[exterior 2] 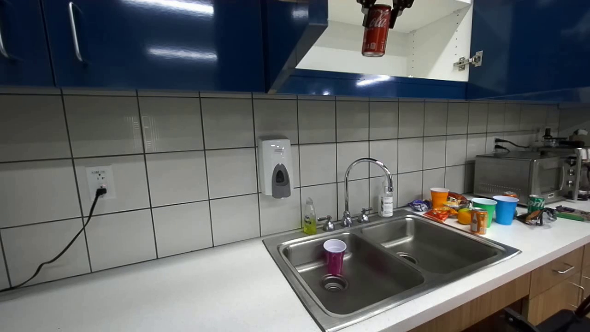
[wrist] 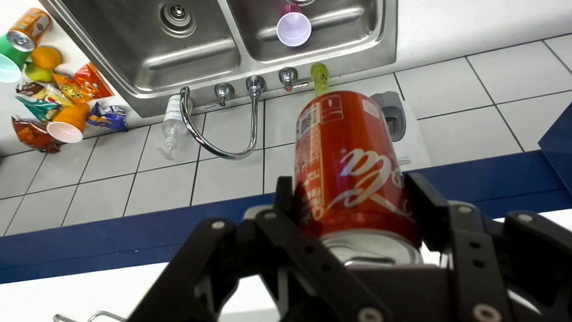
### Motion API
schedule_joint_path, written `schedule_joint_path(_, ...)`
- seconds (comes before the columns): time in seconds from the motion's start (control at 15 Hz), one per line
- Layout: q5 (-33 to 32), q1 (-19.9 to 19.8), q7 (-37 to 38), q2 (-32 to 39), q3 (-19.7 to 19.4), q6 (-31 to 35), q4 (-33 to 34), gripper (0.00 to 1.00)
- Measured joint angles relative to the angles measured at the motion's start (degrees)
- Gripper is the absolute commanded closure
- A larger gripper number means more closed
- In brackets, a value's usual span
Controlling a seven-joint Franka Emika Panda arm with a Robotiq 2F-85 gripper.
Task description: Put the Coca Cola can inside the open cabinet
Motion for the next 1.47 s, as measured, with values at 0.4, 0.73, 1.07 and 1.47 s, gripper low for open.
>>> schedule_joint_path(0.4, -0.18, -0.10, 0.00, 4.67, 0.00, 0.21, 4.22, 0.61)
schedule_joint_path(0.73, -0.57, -0.10, 0.00, 7.79, 0.00, 1.05, 7.02, 0.61)
schedule_joint_path(1.07, -0.87, -0.10, 0.00, 9.71, 0.00, 3.31, 8.51, 0.61)
schedule_joint_path(1.47, -0.97, -0.10, 0.20, 11.93, 0.00, 4.81, 10.45, 0.61)
